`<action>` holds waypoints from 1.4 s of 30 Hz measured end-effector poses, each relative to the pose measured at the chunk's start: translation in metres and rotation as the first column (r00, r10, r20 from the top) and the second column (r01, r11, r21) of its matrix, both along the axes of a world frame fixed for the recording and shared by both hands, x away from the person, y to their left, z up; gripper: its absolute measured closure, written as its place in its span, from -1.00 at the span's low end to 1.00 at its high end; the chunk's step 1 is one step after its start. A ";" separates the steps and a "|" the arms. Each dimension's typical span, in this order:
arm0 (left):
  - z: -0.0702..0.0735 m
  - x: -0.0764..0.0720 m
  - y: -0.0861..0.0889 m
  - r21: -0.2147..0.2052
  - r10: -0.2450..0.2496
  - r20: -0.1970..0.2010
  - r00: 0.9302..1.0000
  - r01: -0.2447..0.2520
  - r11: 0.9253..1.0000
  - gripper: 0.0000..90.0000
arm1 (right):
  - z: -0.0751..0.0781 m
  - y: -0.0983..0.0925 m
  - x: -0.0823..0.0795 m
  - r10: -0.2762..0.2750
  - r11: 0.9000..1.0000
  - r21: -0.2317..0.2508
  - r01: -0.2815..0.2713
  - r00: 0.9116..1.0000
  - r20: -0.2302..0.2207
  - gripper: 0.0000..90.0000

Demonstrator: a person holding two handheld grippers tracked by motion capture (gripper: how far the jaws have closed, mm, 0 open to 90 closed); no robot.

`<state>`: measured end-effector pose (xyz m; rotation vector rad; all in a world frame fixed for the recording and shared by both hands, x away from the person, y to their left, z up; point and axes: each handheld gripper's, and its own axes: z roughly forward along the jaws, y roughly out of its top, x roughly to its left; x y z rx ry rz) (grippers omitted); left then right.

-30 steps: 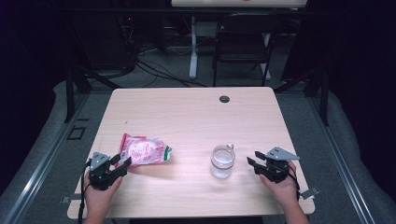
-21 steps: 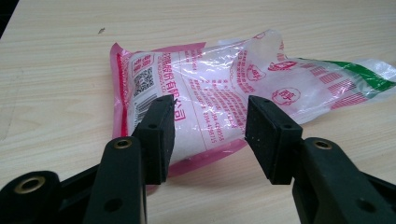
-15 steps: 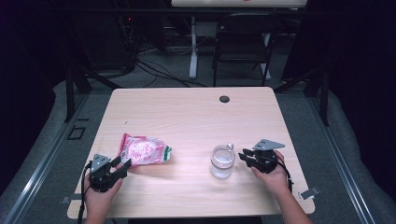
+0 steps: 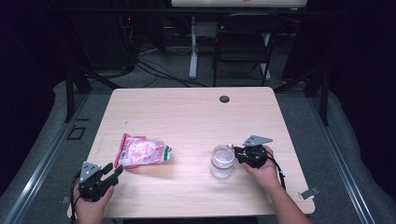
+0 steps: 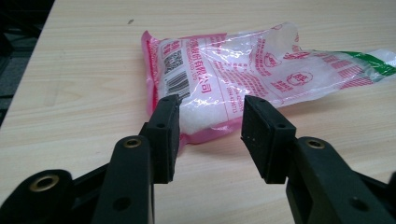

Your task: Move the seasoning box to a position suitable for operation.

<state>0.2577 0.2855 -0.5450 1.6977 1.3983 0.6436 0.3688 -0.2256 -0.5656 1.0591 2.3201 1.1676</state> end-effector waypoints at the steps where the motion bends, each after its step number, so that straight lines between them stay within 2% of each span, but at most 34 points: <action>1: 0.000 -0.002 0.001 -0.002 0.002 0.010 1.000 -0.002 1.000 0.29 | -0.001 0.001 0.001 0.000 1.000 0.008 0.000 1.000 -0.005 0.65; 9: 0.000 -0.012 0.008 0.003 0.028 0.013 1.000 -0.028 1.000 0.32 | -0.006 0.003 0.011 0.018 1.000 0.024 -0.017 0.999 -0.045 0.71; 15: -0.001 -0.015 0.010 0.009 0.039 0.007 0.999 -0.039 0.999 0.33 | -0.006 0.012 0.013 0.036 0.999 -0.025 -0.037 0.999 -0.026 0.84; 19: -0.001 -0.015 0.010 0.012 0.041 0.012 0.999 -0.041 0.999 0.34 | -0.006 0.011 0.013 0.033 0.999 -0.025 -0.034 0.999 -0.030 0.86; 20: 0.000 -0.015 0.010 0.013 0.039 0.009 0.999 -0.039 0.999 0.35 | -0.004 0.012 0.011 0.031 0.998 -0.047 -0.032 0.999 -0.026 0.87; 24: -0.001 -0.014 0.007 0.020 0.030 0.011 0.999 -0.030 0.999 0.35 | -0.002 0.013 0.009 0.028 0.997 -0.076 -0.030 0.999 -0.024 0.88; 27: 0.000 -0.013 0.006 0.035 0.021 0.006 1.000 -0.021 0.999 0.35 | -0.001 0.014 0.006 0.011 0.996 -0.090 -0.013 0.999 -0.032 0.89; 31: -0.001 -0.011 0.003 0.032 0.012 0.018 1.000 -0.013 0.999 0.36 | 0.001 0.014 0.002 -0.013 0.994 -0.106 0.009 0.999 -0.035 0.90; 34: 0.000 -0.007 0.000 0.033 -0.004 0.020 1.000 0.003 0.999 0.38 | 0.001 0.015 -0.006 -0.057 0.992 -0.111 0.053 0.998 -0.037 0.91; 41: 0.000 0.002 -0.009 0.046 -0.052 0.018 0.998 0.052 0.998 0.39 | 0.002 0.017 -0.016 -0.111 0.987 -0.124 0.106 0.993 -0.033 0.92; 42: 0.000 0.004 -0.011 0.037 -0.058 0.014 0.998 0.057 0.998 0.39 | 0.002 0.017 -0.018 -0.111 0.986 -0.127 0.106 0.993 -0.029 0.92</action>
